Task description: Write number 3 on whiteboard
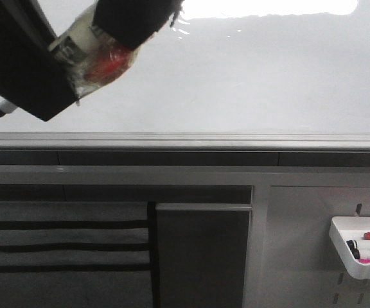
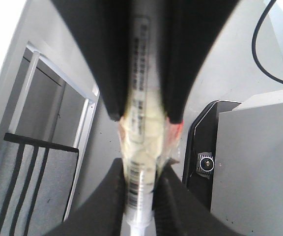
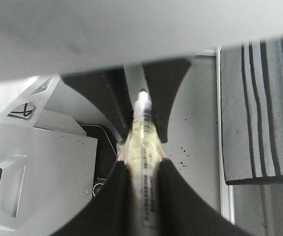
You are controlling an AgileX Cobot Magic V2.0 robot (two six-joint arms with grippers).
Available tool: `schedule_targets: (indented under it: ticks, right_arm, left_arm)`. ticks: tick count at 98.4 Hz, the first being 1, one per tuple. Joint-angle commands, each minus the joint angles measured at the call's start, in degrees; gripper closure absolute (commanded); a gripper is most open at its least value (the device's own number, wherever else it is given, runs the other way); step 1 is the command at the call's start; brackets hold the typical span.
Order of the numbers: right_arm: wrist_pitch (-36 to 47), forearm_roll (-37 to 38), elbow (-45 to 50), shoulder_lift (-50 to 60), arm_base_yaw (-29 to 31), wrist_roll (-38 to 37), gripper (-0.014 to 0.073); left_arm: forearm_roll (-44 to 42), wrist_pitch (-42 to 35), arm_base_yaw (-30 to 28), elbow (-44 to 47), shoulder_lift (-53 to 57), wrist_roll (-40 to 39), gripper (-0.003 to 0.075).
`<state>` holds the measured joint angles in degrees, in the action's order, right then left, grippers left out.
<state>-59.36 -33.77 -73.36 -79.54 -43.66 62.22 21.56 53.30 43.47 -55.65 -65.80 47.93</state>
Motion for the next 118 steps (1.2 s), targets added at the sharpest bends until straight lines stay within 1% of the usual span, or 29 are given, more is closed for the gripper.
schedule_targets:
  ticks: [1, 7, 10, 15, 19, 24, 36, 45, 52, 63, 67, 81, 85, 97, 110, 118]
  right_arm:
    - [0.94, -1.66, -1.83, 2.94, -0.02, 0.27, 0.0608]
    - [1.65, -1.29, -1.83, 3.9, -0.02, -0.72, 0.0608]
    - [2.02, -0.79, -1.83, 4.45, -0.02, -2.05, 0.0608]
    - [2.39, 0.53, -1.83, 5.67, 0.61, -3.75, 0.0608]
    - [2.69, 1.9, -1.83, 6.39, 1.52, -5.88, 0.0608]
    - [2.66, 3.99, -1.71, 7.25, 3.13, -9.18, 0.0608]
    - [3.8, 4.98, 0.53, 9.92, 9.15, -12.75, 0.0608]
    - [4.46, 3.47, 3.78, 12.73, 14.41, -13.64, 0.0608]
    - [4.76, 2.33, 6.64, 15.52, 17.98, -14.49, 0.0608]
    - [6.34, 2.35, 11.36, 20.82, 22.91, -16.87, 0.0608]
    - [7.85, 2.35, 13.27, 22.88, 24.79, -18.35, 0.0608]
    - [12.1, 2.35, 19.79, 28.63, 30.59, -23.86, 0.0608]
    - [12.91, 2.35, 21.35, 29.59, 31.59, -24.54, 0.0608]
    - [13.3, 2.19, 25.01, 31.01, 32.56, -24.54, 0.0607]
    - [13.43, 0.92, 25.59, 31.01, 32.56, -24.54, 0.0607]
    - [13.43, -1.18, 25.59, 30.89, 32.56, -24.54, 0.0607]
  left_arm:
    - [0.96, -2.39, 0.32, -2.09, 1.38, 0.25, 0.0652]
    - [0.81, -3.28, 0.32, -2.09, 1.82, -0.12, 0.0552]
    - [0.72, -3.87, 0.32, -2.09, 2.02, -0.5, 0.0485]
    - [-0.61, -5.45, 0.32, -2.09, 2.99, -3.49, 0.0407]
    - [-1.98, -6.42, 0.32, -2.09, 3.91, -5.1, 0.036]
    - [-3.42, -7.2, 0.32, -2.09, 5.0, -7.0, 0.0335]
    - [-4.12, -8.47, 0.32, -1.82, 8.93, -10.87, 0.0332]
    - [-5.36, -9.8, 0.24, -0.1, 11.39, -12.21, 0.0332]
    - [-7.52, -12.55, -0.81, 2.0, 13.13, -16.1, 0.0332]
    - [-8.05, -16.86, -5.52, 5.46, 15.06, -20.97, 0.0332]
    - [-8.05, -17.76, -8.55, 6.5, 15.47, -21.92, 0.0332]
    - [-5.26, -17.93, -17.35, 8.78, 15.63, -23.97, 0.0332]
    - [-3.64, -17.94, -20.07, 9.26, 15.63, -23.97, 0.0332]
    - [-2.61, -17.94, -23.83, 9.52, 15.51, -23.97, 0.0332]
    - [-2.48, -18.32, -24.16, 9.52, 15.51, -23.97, 0.0332]
    - [-2.48, -18.32, -24.16, 9.52, 15.51, -23.97, 0.0332]
